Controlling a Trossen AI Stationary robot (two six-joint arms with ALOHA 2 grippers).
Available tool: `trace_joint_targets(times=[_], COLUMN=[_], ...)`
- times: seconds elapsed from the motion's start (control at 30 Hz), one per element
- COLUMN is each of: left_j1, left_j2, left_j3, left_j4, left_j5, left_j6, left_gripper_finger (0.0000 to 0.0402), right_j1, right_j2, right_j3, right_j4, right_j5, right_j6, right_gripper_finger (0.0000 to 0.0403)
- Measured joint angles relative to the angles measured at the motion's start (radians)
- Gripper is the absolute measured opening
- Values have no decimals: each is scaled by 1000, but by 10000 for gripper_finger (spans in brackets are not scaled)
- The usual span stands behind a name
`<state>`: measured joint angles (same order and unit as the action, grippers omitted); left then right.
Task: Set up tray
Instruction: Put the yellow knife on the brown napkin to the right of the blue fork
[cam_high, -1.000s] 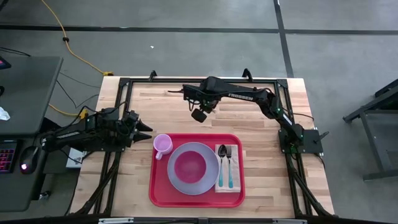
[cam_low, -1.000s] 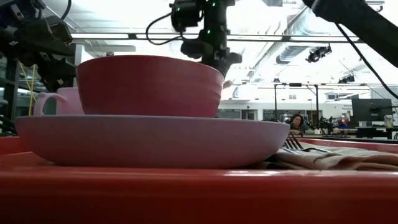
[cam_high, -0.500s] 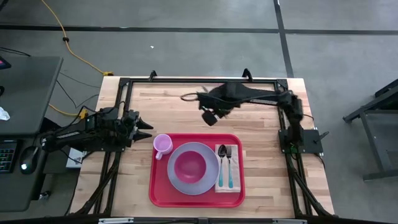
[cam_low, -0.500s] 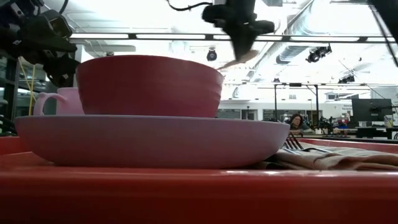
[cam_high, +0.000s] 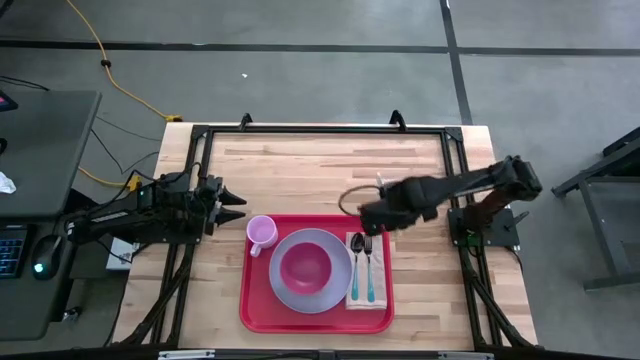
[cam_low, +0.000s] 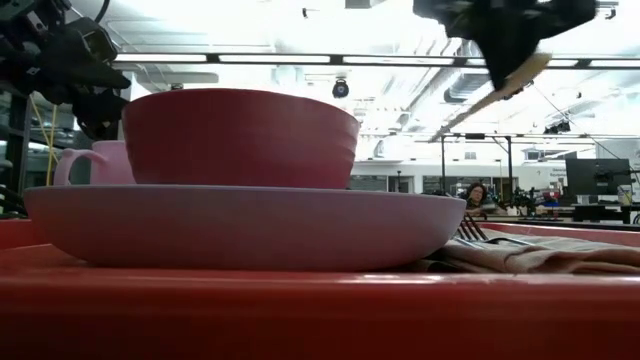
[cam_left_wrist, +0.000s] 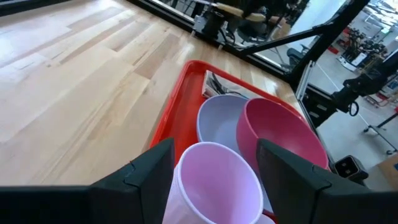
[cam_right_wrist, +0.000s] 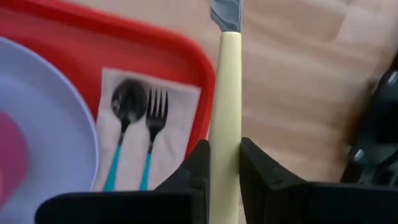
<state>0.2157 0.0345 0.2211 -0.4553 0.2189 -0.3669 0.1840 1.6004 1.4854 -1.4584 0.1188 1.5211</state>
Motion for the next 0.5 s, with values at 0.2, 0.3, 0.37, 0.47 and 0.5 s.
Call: trace_joint_targets(times=[0.2,0.3,0.37,0.47,0.5], left_j1=[0,0,0,0,0], left_j2=[0,0,0,0,0], left_j3=[0,0,0,0,0], left_j4=[-1,-3,-4,-4,-5], left_j5=[-2,-2,-2,-2,-2], left_j6=[0,-1,-2,-1,-1], left_gripper_finger=[255,255,255,255,255], right_j1=[110,154,180,207,214], right_j2=[14,28,39,63,74], right_j3=[-23,-23,-23,-23,-23], right_j4=[30,64,98,152,162], right_j5=[-41,-66,-78,-110,-122], right_j6=[187,258,300,339,350], right_gripper_finger=[32,32,32,32,32])
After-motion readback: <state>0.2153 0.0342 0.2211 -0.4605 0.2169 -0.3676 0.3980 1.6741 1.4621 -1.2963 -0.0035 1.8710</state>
